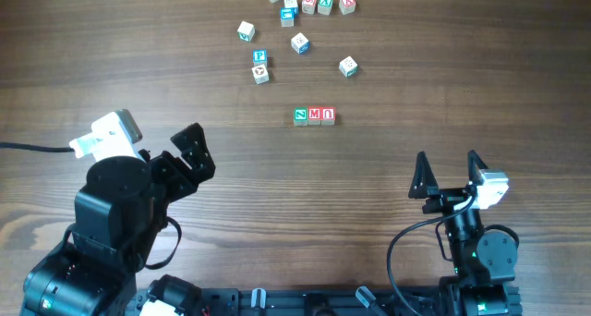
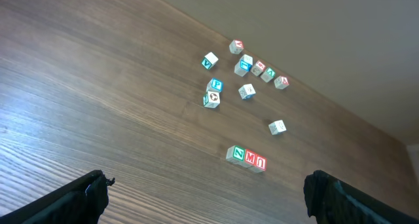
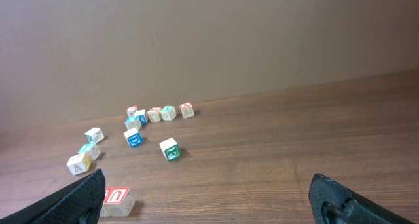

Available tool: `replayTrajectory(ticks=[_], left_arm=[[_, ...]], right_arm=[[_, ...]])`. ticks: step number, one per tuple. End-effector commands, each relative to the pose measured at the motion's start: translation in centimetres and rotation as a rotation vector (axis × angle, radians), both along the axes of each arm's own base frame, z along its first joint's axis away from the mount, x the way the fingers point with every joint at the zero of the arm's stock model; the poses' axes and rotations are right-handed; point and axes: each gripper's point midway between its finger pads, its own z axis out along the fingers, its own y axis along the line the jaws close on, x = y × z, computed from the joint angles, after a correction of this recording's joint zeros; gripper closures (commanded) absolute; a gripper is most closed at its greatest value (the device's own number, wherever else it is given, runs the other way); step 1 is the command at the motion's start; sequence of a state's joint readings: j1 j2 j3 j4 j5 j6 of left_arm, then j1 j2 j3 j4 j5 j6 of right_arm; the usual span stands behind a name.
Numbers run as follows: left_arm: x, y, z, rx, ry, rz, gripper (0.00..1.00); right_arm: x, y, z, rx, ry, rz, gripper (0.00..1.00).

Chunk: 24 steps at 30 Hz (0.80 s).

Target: Form a horizontal line

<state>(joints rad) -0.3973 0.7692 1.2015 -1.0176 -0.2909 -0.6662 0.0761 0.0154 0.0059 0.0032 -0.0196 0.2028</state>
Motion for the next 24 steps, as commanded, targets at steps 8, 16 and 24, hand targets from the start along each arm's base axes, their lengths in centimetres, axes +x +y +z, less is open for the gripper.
replayTrajectory(ticks=[8,16,24], left_arm=[[0.3,0.1,0.4,0.011,-0.019,0.010,0.00],[0.9,-1.5,1.8,-0.060,-0.073,-0.056,0.00],[2.4,-3.1,4.9,-0.088,-0.186,-0.123,0.01]], right_arm=[[-0.1,0.4,0.2,-0.016,-0.013,0.020,0.00],[-0.1,0.4,0.2,-0.017,-0.013,0.021,0.00],[-0.1,0.4,0.2,-0.017,-0.013,0.021,0.00]])
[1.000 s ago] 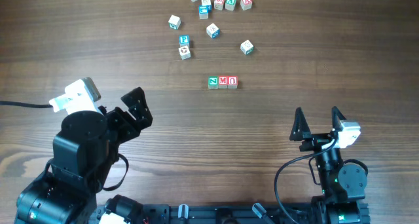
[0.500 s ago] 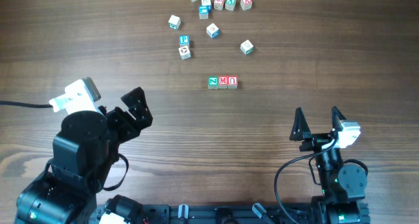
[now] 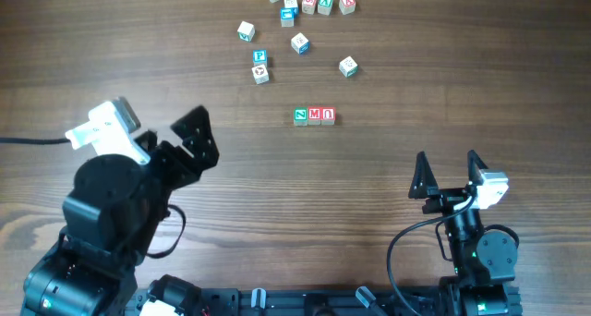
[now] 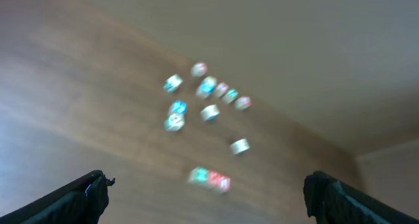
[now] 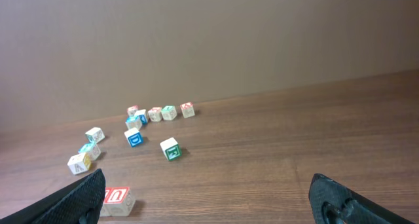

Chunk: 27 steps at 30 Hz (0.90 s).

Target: Form a horizontal line

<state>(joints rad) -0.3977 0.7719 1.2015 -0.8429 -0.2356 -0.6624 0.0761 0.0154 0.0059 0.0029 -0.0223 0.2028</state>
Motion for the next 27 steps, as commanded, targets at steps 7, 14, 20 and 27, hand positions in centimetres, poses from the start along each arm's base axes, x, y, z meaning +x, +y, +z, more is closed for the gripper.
replayTrajectory(ticks=[7,14,20,27], left_arm=[[5.2,-4.1,3.5,-0.002,0.069,-0.100,0.02],[7.7,-8.3,-5.5,-0.005,0.549,-0.174,0.07],[4.8,-7.2,-13.3,-0.052,0.974,0.081,0.90],[4.5,-8.9,-16.0,-0.141,1.002,0.262,0.96]], right_arm=[[-0.1,0.3,0.2,-0.016,-0.014,0.018,0.00],[-0.1,0.3,0.2,-0.017,-0.014,0.018,0.00],[-0.1,0.3,0.2,-0.016,-0.014,0.018,0.00],[-0.1,0.3,0.2,-0.017,-0.014,0.018,0.00]])
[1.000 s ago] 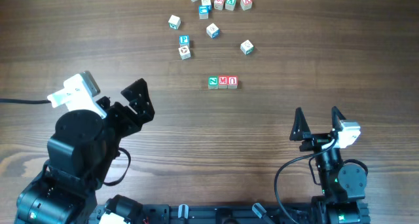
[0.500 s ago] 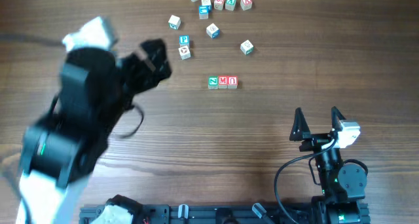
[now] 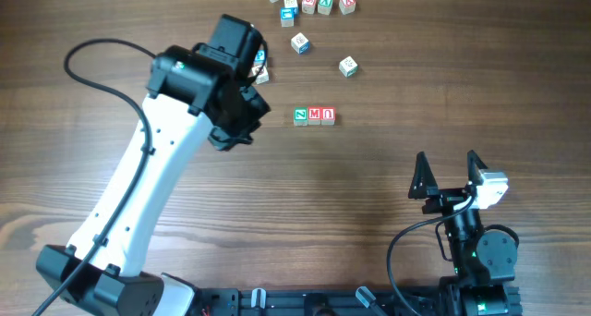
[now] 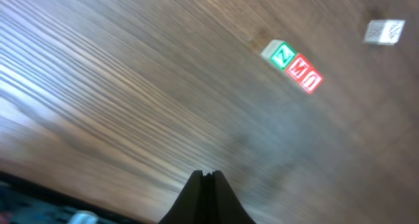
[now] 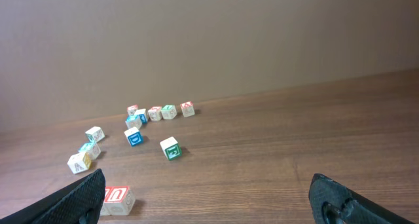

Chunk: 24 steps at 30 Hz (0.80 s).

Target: Form a horizontal line

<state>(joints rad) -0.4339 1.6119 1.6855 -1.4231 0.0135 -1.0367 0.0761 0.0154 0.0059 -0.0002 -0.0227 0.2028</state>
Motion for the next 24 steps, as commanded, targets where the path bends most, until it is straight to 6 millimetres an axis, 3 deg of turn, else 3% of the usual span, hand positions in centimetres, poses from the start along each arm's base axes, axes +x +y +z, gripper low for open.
replayTrajectory(ticks=[1,7,13,20,24], left_arm=[[-0.3,-1.2,-2.3,-0.005,0.022,0.199,0.96],[-0.7,-3.3,-7.6,-0.043,0.039,0.368,0.96],[2.2,-6.2,-11.3,-0.125,-0.097,0.336,0.96],[4.4,-7.2,-16.4,-0.076,-0.097,0.330,0.96],[4.2,-7.1,-18.9,-0.035,-0.055,0.330,0.96]], right_arm=[[-0.1,0.3,0.3,-0.016,-0.017,0.018,0.00],[-0.1,0.3,0.3,-0.016,-0.017,0.018,0.00],[-0.1,0.3,0.3,-0.016,-0.017,0.017,0.00],[-0.1,0.3,0.3,-0.016,-0.017,0.018,0.00],[-0.1,0.3,0.3,-0.016,-0.017,0.018,0.00]])
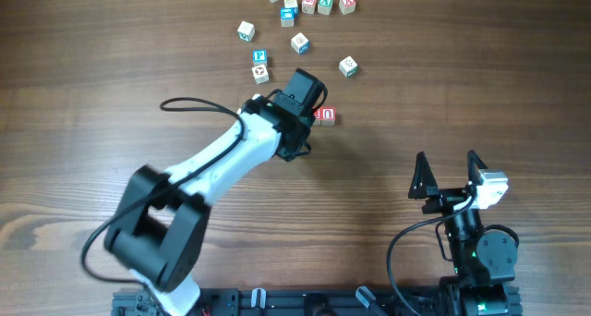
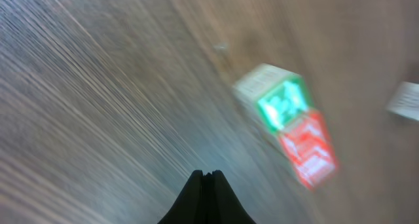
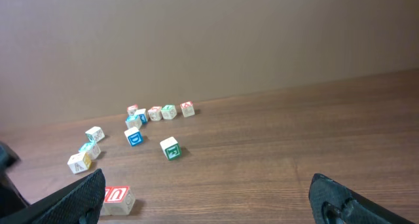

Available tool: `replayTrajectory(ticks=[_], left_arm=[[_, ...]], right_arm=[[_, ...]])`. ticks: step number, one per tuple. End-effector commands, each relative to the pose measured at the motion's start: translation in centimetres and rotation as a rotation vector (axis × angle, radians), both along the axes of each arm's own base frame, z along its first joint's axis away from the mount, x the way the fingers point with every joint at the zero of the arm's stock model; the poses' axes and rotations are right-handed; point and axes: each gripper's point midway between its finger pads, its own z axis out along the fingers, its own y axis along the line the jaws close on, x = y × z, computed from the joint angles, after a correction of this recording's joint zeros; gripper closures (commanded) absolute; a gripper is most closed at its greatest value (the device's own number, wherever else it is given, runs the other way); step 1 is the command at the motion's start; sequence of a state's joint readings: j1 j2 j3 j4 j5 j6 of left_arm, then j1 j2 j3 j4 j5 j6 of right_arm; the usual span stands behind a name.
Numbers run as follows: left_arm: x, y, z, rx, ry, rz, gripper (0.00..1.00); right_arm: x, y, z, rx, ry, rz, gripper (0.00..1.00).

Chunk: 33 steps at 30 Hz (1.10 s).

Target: Form a horizontal line

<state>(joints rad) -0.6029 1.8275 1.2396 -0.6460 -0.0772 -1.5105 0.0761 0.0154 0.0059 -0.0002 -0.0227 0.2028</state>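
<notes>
A short row of letter blocks lies mid-table. In the overhead view its red blocks (image 1: pixel 325 115) show, while my left arm (image 1: pixel 268 131) covers the left end. The blurred left wrist view has the row's green block (image 2: pixel 281 99) and a red block (image 2: pixel 308 149) close ahead to the right of my left gripper (image 2: pixel 206 173). That gripper is shut with nothing in it and stands low over the wood. My right gripper (image 1: pixel 448 177) rests open near the front right edge, far from the row; the end red block (image 3: pixel 116 198) sits by its left finger (image 3: pixel 82 201).
Several loose letter blocks lie scattered at the table's far side: a group at the back (image 1: pixel 309 2), a pair (image 1: pixel 259 65) left of the arm's tip, and single ones (image 1: pixel 347 66). Bare wood spreads between the row and the right gripper.
My left arm has moved right from beside the loose pair to the row's left end, now covering the green block from above. Its gripper stays shut. The right arm is unchanged.
My left arm was folded at the front left with its gripper open. Then it stood slightly raised, still open. Then it was stretched out beside the loose blocks, gripper shut. Now it stands at the row's green end. No blocks moved; the right arm stayed put.
</notes>
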Motion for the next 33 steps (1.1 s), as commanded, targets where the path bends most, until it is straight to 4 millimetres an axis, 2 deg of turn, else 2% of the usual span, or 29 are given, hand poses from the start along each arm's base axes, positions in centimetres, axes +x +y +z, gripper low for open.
replayTrajectory(ticks=[1,8,18,33], left_arm=[[-0.6,1.0,-2.8,0.063,0.049,0.019,0.96],[-0.4,0.9,-3.0,0.062,0.041,0.021,0.96],[1.4,-0.6,-3.0,0.003,-0.023,0.017,0.96],[1.7,-1.0,-3.7,-0.010,-0.021,0.018,0.96]], right_arm=[[-0.1,0.3,0.3,-0.016,-0.017,0.018,0.00],[-0.1,0.3,0.3,-0.016,-0.017,0.017,0.00],[-0.1,0.3,0.3,-0.016,-0.017,0.018,0.00],[-0.1,0.3,0.3,-0.016,-0.017,0.018,0.00]])
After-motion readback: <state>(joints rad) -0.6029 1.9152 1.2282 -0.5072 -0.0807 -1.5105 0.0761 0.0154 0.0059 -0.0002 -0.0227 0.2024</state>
